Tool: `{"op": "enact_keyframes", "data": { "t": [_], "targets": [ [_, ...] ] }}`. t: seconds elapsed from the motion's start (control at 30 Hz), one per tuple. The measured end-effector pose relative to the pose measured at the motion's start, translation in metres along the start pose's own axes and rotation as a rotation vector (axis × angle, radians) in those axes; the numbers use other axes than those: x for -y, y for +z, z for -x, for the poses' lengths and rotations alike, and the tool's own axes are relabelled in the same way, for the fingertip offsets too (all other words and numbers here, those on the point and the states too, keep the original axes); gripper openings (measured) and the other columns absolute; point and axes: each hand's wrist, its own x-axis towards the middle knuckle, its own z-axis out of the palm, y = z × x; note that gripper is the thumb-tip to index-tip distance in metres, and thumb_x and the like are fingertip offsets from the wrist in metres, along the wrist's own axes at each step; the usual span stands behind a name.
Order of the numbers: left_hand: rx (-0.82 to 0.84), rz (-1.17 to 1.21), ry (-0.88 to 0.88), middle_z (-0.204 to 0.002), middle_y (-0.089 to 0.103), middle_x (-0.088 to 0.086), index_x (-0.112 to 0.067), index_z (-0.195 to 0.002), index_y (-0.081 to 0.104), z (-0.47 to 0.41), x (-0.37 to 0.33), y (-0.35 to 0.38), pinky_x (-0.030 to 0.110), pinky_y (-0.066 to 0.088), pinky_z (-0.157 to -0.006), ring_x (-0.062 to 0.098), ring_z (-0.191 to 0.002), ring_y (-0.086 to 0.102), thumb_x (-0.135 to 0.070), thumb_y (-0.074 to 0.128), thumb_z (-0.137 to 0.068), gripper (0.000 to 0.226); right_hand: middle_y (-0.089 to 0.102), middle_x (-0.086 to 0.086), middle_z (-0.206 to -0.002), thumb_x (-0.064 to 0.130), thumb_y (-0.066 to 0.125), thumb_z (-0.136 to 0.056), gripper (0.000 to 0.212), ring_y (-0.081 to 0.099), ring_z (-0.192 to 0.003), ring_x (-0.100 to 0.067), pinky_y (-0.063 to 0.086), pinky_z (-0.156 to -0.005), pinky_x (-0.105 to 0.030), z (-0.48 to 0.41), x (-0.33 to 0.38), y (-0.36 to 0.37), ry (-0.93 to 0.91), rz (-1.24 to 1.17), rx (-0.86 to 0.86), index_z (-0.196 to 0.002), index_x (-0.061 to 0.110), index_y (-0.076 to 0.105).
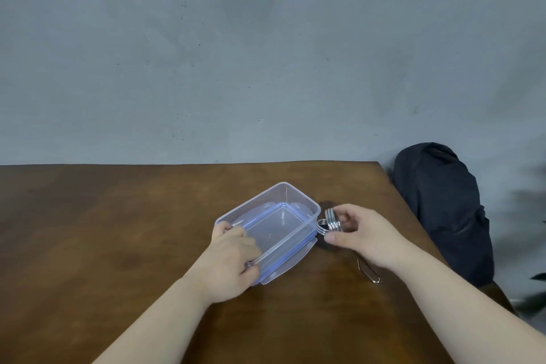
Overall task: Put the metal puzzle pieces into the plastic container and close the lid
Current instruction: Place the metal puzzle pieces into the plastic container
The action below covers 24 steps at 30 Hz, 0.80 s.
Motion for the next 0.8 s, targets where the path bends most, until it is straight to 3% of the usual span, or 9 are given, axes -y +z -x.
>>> {"op": "enact_keyframes", "data": {
  "t": [0.1, 0.2, 0.3, 0.47, 0.57, 0.67, 0.73, 0.8],
  "targets": [
    [-0.024, 0.006, -0.002, -0.064, 0.036, -0.006, -0.020, -0.055, 0.038, -0.004, 0.000, 0.005, 0.038, 0.028, -0.090, 0.013, -0.073, 0.037, -0.017, 0.051, -0.074, 0.023, 0.070, 0.023, -0.108, 0.056, 0.085, -0.064, 0.061, 0.064, -0.099, 0.003, 0.052, -0.090, -0.026, 0.004, -0.010, 0.009, -0.017, 0.222, 0.081, -0.120, 0.043, 0.065],
    [-0.021, 0.027, -0.020, -0.073, 0.039, -0.006, -0.019, -0.056, 0.044, -0.006, 0.001, 0.007, 0.041, 0.027, -0.093, 0.012, -0.081, 0.038, -0.021, 0.047, -0.075, 0.019, 0.059, 0.026, -0.117, 0.057, 0.081, -0.072, 0.066, 0.057, -0.105, -0.001, 0.046, -0.091, -0.022, 0.007, -0.007, 0.013, -0.084, 0.379, 0.139, -0.132, 0.043, 0.057],
    [-0.038, 0.021, -0.017, -0.083, 0.038, -0.007, -0.020, -0.058, 0.042, -0.007, 0.002, 0.009, 0.040, 0.019, -0.105, 0.011, -0.091, 0.037, -0.020, 0.047, -0.075, 0.018, 0.061, 0.018, -0.122, 0.057, 0.077, -0.075, 0.065, 0.057, -0.111, -0.008, 0.047, -0.093, -0.026, 0.005, -0.004, 0.014, -0.135, 0.535, 0.233, -0.134, 0.041, 0.056],
    [-0.013, -0.020, -0.057, -0.109, 0.045, -0.008, -0.027, -0.066, 0.047, -0.006, 0.011, 0.010, 0.054, 0.000, -0.119, 0.019, -0.120, 0.039, -0.021, 0.054, -0.082, 0.018, 0.066, 0.009, -0.109, 0.064, 0.073, -0.070, 0.059, 0.059, -0.106, -0.018, 0.047, -0.093, -0.036, -0.002, -0.011, 0.016, -0.196, 0.780, 0.288, -0.118, 0.032, 0.064],
    [-0.069, 0.076, -0.122, -0.118, 0.045, -0.010, -0.030, -0.080, 0.052, 0.000, 0.009, 0.013, 0.052, 0.000, -0.120, 0.020, -0.131, 0.036, -0.036, 0.055, -0.080, 0.006, 0.065, 0.007, -0.111, 0.068, 0.070, -0.069, 0.069, 0.058, -0.107, -0.018, 0.045, -0.097, -0.037, -0.002, -0.015, 0.017, -0.209, 0.791, 0.298, -0.127, 0.031, 0.061],
    [-0.184, 0.208, -0.242, -0.138, 0.042, -0.005, -0.029, -0.114, 0.052, 0.008, 0.005, 0.020, 0.050, 0.012, -0.120, 0.020, -0.144, 0.025, -0.050, 0.062, -0.075, 0.046, 0.064, 0.010, -0.110, 0.059, 0.069, -0.077, 0.058, 0.056, -0.105, -0.012, 0.045, -0.096, -0.033, 0.000, -0.015, 0.008, -0.179, 0.547, 0.253, -0.129, 0.035, 0.061],
    [-0.273, 0.311, -0.363, -0.151, 0.034, -0.001, -0.022, -0.135, 0.043, 0.014, 0.002, 0.025, 0.047, 0.016, -0.119, 0.018, -0.149, 0.014, -0.055, 0.069, -0.070, 0.078, 0.065, 0.011, -0.102, 0.042, 0.069, -0.086, 0.038, 0.058, -0.102, -0.012, 0.048, -0.090, -0.033, -0.007, -0.019, -0.001, -0.157, 0.370, 0.072, -0.123, 0.035, 0.067],
    [-0.281, 0.389, -0.503, -0.159, 0.023, 0.000, -0.020, -0.149, 0.029, 0.015, -0.001, 0.027, 0.047, 0.019, -0.120, 0.010, -0.150, 0.006, -0.055, 0.082, -0.064, 0.106, 0.065, 0.008, -0.105, 0.033, 0.067, -0.089, 0.035, 0.060, -0.104, -0.017, 0.048, -0.089, -0.033, -0.023, -0.025, -0.006, -0.052, 0.376, -0.093, -0.123, 0.027, 0.068]
  ]
}}
